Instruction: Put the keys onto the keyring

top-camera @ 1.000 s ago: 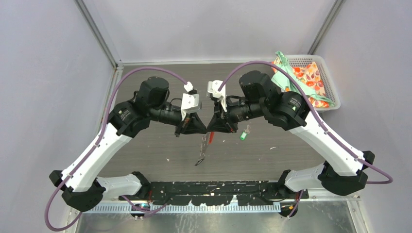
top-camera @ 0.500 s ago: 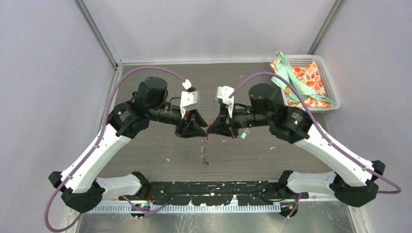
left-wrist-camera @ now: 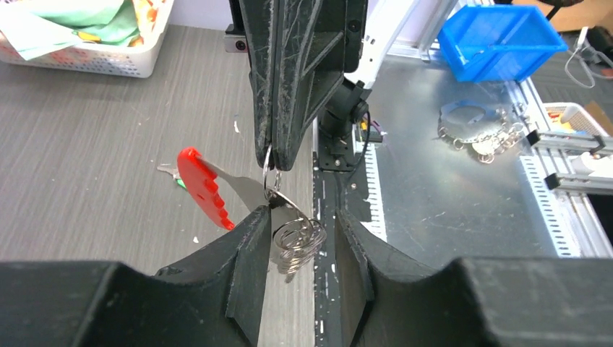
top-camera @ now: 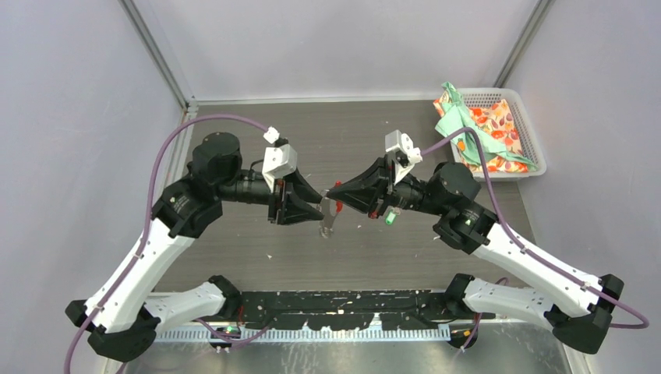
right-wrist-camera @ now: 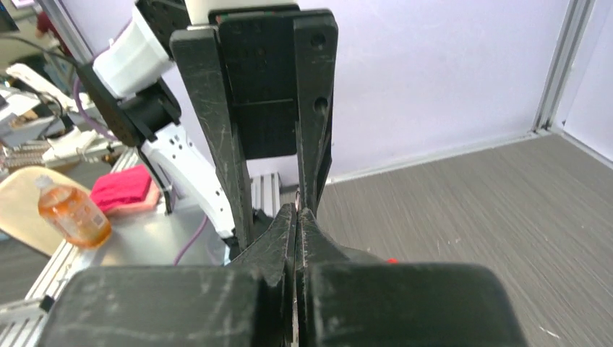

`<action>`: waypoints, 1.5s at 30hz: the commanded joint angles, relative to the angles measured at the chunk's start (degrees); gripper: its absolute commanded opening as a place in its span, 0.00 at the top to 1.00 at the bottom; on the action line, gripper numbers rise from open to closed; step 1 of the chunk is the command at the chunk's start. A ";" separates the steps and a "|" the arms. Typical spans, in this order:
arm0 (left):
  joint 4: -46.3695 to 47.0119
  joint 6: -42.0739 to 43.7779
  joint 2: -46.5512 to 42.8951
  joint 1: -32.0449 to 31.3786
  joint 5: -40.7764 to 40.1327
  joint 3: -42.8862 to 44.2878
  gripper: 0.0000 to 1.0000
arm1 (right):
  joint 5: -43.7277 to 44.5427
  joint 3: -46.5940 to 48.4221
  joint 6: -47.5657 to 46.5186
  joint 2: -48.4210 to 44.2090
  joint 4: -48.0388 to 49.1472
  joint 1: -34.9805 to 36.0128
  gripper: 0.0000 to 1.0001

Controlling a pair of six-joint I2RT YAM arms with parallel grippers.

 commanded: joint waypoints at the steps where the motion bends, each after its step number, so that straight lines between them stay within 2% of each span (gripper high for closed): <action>1: 3.97 -4.87 -0.35 1.10 2.30 -0.28 0.61 | 3.46 -3.62 5.57 -2.07 19.12 -0.29 0.99; 5: 8.61 -8.69 -2.01 2.15 2.13 -2.68 0.61 | 3.90 -5.49 6.90 -2.71 21.66 -0.31 0.99; 10: 12.46 -15.72 -1.18 3.29 2.45 -1.57 0.61 | 4.44 -8.29 9.26 -3.12 25.70 -0.29 0.99; 13: 14.10 -20.83 -0.11 4.36 4.49 -0.13 0.58 | 3.68 -8.90 9.44 -3.03 26.18 -0.28 0.99; 16: 14.65 -22.22 0.76 4.91 8.15 1.79 0.55 | 2.86 -8.59 8.96 -3.30 24.40 -0.31 0.99; 21: 14.19 -21.61 1.37 5.99 12.28 3.46 0.54 | 0.56 -6.95 7.51 -3.81 20.39 -0.32 0.99; 27: 14.69 -21.28 2.55 8.95 17.90 3.13 0.78 | -3.57 -4.14 7.52 -2.35 16.77 -0.31 0.99; 29: 14.58 -20.78 3.01 9.51 20.10 3.05 0.82 | -4.17 -3.69 7.81 -2.13 16.42 -0.27 0.99; 34: 12.93 -15.53 2.25 9.65 18.78 2.29 0.83 | -3.81 -3.12 8.08 -1.98 16.18 -0.29 0.99; 37: 13.44 -15.40 1.94 9.52 16.14 1.72 0.79 | -3.66 -2.86 8.28 -1.36 16.56 -0.29 0.99; 42: 11.99 -14.86 1.96 7.59 17.79 1.77 0.71 | -2.96 -2.47 8.32 -0.39 17.93 -0.27 0.99; 45: 10.44 -12.75 1.23 6.34 16.97 0.53 0.70 | -3.08 -1.54 8.28 0.57 18.07 -0.29 0.99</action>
